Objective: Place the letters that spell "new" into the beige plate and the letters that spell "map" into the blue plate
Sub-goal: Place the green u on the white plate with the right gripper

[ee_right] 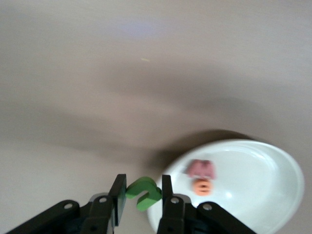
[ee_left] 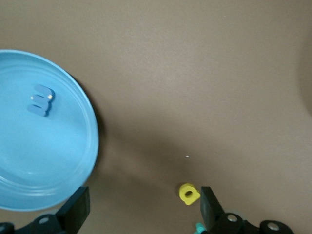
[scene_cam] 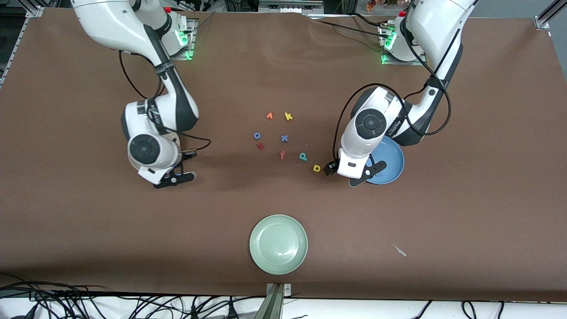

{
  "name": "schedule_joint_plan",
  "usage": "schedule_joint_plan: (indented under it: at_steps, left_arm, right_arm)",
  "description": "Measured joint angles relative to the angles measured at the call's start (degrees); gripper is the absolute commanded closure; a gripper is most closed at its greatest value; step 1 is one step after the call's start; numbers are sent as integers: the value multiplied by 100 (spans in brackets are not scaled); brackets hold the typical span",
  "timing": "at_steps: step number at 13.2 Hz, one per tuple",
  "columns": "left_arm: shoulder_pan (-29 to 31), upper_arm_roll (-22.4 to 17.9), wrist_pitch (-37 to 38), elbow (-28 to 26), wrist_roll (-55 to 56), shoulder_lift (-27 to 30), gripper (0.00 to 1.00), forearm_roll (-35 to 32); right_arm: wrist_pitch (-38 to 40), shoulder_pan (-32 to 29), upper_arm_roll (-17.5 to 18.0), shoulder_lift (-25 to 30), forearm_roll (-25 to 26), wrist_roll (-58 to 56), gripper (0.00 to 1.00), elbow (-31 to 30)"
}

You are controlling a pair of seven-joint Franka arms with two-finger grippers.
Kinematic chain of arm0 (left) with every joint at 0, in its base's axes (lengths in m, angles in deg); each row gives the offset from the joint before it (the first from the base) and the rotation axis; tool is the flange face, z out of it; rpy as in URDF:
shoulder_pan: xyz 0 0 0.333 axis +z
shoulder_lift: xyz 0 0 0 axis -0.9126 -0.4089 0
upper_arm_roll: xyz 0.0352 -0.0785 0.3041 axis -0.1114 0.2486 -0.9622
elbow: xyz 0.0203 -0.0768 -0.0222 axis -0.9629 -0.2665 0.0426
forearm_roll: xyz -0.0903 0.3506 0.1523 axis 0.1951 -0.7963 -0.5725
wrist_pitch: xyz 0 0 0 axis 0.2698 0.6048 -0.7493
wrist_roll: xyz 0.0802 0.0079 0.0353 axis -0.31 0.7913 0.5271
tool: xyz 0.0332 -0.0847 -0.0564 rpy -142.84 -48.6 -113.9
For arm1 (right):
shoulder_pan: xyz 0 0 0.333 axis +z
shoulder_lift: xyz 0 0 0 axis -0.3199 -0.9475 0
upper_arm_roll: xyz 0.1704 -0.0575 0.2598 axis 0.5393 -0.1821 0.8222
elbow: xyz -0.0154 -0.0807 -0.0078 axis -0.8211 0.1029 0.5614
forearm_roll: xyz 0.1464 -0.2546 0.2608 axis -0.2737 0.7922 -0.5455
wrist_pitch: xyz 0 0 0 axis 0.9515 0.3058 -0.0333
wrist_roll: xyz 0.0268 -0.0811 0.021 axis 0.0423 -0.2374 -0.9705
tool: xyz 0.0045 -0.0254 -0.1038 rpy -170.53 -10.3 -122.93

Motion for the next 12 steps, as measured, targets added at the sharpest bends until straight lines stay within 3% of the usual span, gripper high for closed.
schedule_joint_plan:
  at_steps: [2, 3, 4, 8, 12]
  left_arm:
    - [-44, -1, 3, 70, 198, -70, 0, 0]
    - [-58, -1, 3, 86, 237, -98, 0, 0]
    - [-66, -2, 3, 91, 264, -111, 0, 0]
    - [-83, -2, 3, 107, 340, -115, 0, 0]
    - [-182, -1, 6, 135, 495, -160, 0, 0]
  right_arm:
    - [47, -149, -205, -5, 0, -275, 67, -53]
    - [78, -288, -226, -21, 0, -364, 42, -75]
    - [98, -415, -231, -45, 0, -420, 0, -95]
    - [247, -547, -222, -139, 0, -435, 0, -110]
    - [1026, -459, -189, 57, -5, -412, 0, 245]
